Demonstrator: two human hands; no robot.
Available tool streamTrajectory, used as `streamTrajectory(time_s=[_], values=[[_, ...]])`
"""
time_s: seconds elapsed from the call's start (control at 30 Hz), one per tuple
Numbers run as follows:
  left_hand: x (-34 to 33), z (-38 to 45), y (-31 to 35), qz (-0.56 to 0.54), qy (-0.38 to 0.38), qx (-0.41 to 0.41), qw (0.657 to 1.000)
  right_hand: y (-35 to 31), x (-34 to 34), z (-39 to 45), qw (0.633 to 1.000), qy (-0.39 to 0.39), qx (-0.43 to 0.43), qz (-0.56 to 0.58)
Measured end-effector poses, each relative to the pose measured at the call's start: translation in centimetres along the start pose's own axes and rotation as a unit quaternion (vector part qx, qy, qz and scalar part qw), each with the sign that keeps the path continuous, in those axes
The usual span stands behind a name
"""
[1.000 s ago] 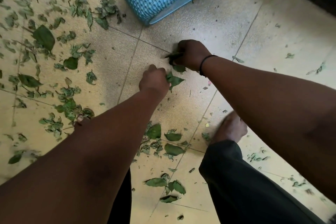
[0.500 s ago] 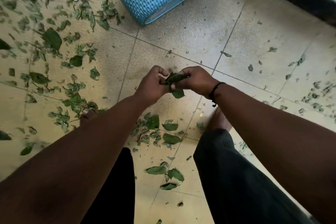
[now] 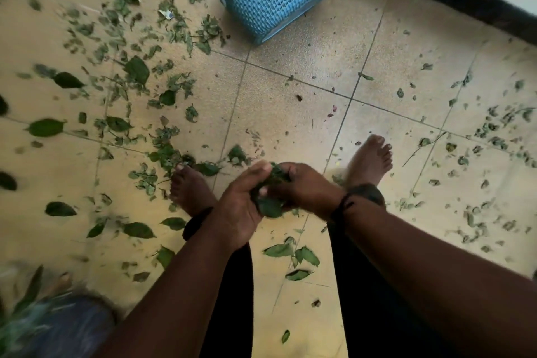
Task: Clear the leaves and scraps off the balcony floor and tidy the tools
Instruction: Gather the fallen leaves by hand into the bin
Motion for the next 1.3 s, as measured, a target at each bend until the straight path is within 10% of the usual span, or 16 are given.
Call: streamTrajectory(time_s=[0.27,0.67,0.8,1.13,1.3], values=[[4.8,-4.9,-2.1,0.016,-0.018,0.058,0.998,1.8,-7.0,-7.6,0.993,0.031,0.036,0.112],[4.0,-1.6,-7.4,-0.073,-0.068,0.033,0.994,8.2,-5.1,-6.5,0.939,-0.175,-0.007,0.296],[-0.8,-1.5,-11.5,-0.012,-0.117,0.076,0.99,9.8,-0.3,-7.5,0.994,0.038,0.1,0.003],[-3.0,-0.4,-15.1,0.107,-0.119,0.042,0.986,11.7,6.2,-9.7,0.85,0.397,0.199,-0.283],[-2.4,0.7,-14.6,0.081,-0.054,0.053,0.994,14.4,5.8,-6.8,0.978,0.148,0.142,-0.034]])
Point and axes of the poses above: each hand's wrist, its own z-axis towards the middle knuckle, its own x-axis out of the back of the hand, y = z × x, the point moved 7 cm from there along z, towards the middle knuckle, and after that the axes turned 6 degrees about y, right-handed, at the moved point
